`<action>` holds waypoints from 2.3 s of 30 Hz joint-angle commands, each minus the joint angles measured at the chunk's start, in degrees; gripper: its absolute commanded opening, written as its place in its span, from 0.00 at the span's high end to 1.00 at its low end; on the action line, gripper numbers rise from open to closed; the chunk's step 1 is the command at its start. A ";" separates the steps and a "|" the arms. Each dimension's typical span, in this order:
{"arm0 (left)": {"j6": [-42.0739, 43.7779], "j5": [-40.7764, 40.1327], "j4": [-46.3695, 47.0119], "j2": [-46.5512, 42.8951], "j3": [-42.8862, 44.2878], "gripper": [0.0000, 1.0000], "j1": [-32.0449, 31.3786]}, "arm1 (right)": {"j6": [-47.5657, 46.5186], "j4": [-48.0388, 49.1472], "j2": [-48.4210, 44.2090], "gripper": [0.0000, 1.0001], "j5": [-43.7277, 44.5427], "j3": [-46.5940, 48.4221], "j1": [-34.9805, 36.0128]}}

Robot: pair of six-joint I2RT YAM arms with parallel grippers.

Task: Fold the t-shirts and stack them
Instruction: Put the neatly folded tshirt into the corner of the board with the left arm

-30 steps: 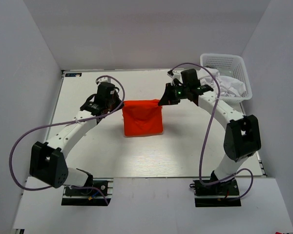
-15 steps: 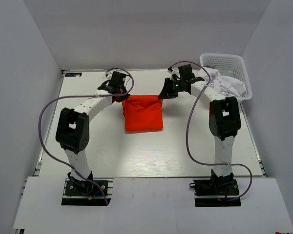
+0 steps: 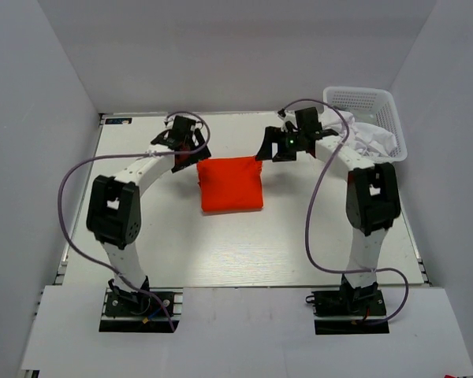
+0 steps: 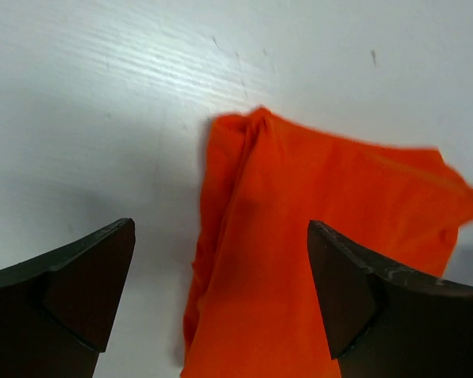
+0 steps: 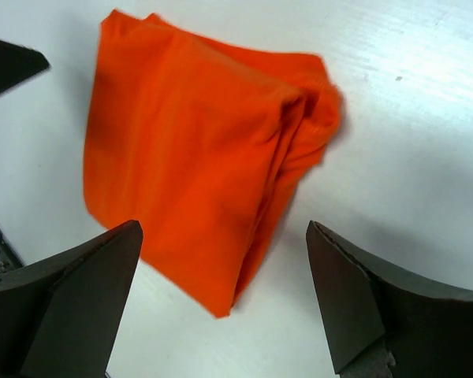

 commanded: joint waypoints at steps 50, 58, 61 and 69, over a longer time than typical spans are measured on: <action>33.28 -13.39 -3.97 14.15 17.41 1.00 9.12 | 2.13 15.51 -34.16 0.10 10.05 -38.37 1.14; 41.29 -17.08 -6.08 25.22 35.42 1.00 18.45 | 0.20 15.43 -28.01 0.10 14.44 -31.52 1.05; 42.96 -17.69 -6.08 29.09 41.31 1.00 21.61 | -0.33 15.16 -26.09 0.10 16.29 -28.87 0.88; 45.25 -14.46 -0.72 32.44 45.81 1.00 27.50 | -0.68 14.11 -23.88 0.10 19.02 -25.44 0.96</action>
